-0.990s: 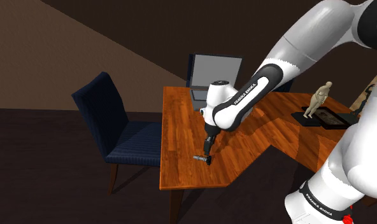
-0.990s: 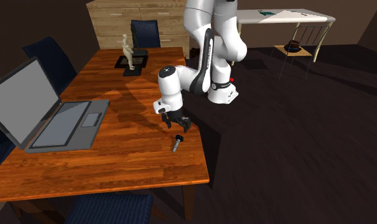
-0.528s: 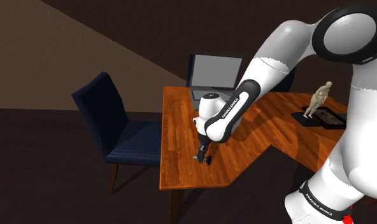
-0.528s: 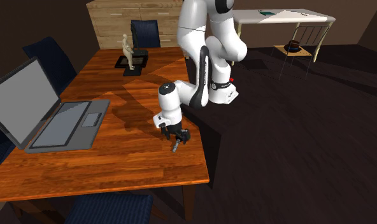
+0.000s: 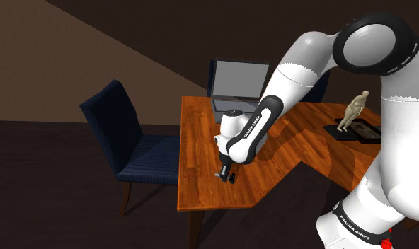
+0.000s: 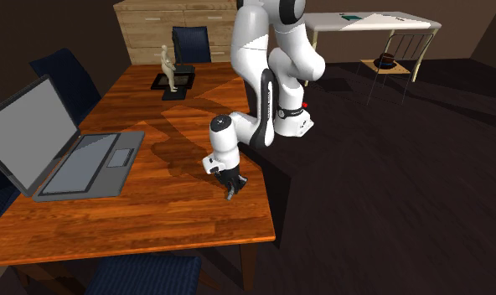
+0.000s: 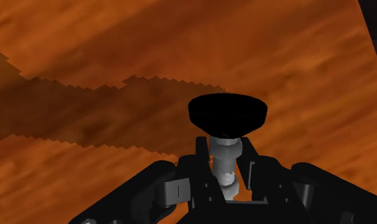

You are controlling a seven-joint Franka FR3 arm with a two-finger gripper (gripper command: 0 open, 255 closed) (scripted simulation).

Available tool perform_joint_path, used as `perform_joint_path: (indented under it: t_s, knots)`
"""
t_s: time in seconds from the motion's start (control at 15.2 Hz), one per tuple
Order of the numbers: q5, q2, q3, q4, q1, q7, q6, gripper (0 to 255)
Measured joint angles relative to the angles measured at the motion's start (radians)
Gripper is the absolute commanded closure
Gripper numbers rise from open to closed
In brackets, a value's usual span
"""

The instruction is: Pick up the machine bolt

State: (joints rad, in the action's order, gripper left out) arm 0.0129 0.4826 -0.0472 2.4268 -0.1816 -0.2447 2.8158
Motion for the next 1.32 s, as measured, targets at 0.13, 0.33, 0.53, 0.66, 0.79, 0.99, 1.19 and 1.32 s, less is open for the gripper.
perform_joint_path:
  t_s: [0.13, 0.33, 0.53, 0.66, 0.79, 0.99, 1.19, 1.32]
  knots:
    - [0.0, 0.0, 0.0, 0.0, 0.0, 0.0, 0.001, 255]
    - [0.0, 0.0, 0.0, 0.0, 0.0, 0.0, 0.001, 255]
    - [0.0, -0.006, 0.0, 0.0, 0.001, -0.001, -0.005, 255]
    - [-0.002, -0.03, -0.002, 0.008, 0.002, -0.001, -0.022, 255]
    - [-0.004, -0.061, -0.004, 0.015, 0.005, -0.003, -0.045, 255]
    - [-0.007, -0.105, -0.008, 0.025, 0.007, -0.005, -0.08, 255]
    - [-0.011, -0.149, -0.011, 0.032, 0.01, -0.008, -0.116, 255]
    - [-0.014, -0.181, -0.013, 0.039, 0.01, -0.007, -0.141, 255]
